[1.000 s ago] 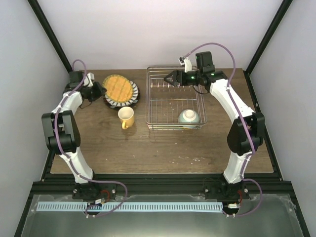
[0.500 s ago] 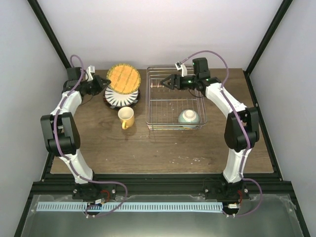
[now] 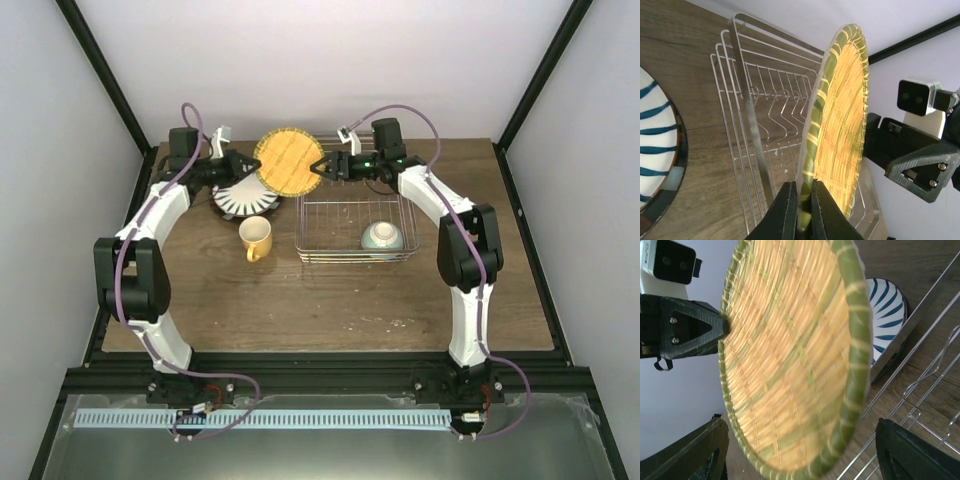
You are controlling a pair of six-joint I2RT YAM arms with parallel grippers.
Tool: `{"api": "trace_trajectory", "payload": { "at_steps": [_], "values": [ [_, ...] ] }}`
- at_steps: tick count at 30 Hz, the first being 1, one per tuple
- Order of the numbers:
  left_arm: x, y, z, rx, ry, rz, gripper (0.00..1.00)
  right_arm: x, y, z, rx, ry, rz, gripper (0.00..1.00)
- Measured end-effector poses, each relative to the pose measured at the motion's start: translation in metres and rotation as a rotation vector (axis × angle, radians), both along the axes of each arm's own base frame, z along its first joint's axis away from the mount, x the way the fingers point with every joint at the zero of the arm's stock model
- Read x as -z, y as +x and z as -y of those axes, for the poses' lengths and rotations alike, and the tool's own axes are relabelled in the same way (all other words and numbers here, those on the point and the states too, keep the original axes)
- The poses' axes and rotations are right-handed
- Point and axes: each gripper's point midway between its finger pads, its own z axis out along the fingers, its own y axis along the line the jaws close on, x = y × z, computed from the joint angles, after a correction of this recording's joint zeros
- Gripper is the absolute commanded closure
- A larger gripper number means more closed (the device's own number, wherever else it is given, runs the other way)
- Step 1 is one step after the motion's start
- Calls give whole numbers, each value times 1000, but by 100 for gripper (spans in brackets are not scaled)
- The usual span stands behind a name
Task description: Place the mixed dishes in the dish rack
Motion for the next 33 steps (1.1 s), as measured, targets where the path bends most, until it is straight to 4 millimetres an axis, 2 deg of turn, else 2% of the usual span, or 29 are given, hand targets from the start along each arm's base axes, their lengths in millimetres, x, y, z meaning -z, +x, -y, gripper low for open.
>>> {"api": "trace_trajectory", "payload": {
  "at_steps": [6,9,12,15,21,26,27,29,33],
  "values": [
    [5,-7,15,31,-8,-18,100,-4,3,-3,-3,22,11,24],
    [5,-10,23,47,-15,-26,100,-6,5,-4,-2,34,19,37],
    [4,-13,32,68,-22,-24,100,-8,6,-6,-7,46,23,44],
    [1,-15,39,83,-34,-23,100,-7,5,-9,-16,56,19,59],
    [-3,-15,41,93,-47,-10,100,-6,4,-13,-23,66,7,87],
    [6,-13,39,95,-18,-5,100,-15,3,-13,-40,87,-3,99],
    [7,-13,39,98,-14,-2,97,-15,3,-12,-39,86,-5,99],
    [8,-14,39,99,-6,-3,84,-14,2,-12,-40,79,-9,99],
    [10,-13,37,88,14,-11,47,-14,-1,-15,-51,59,16,99]
  ]
}}
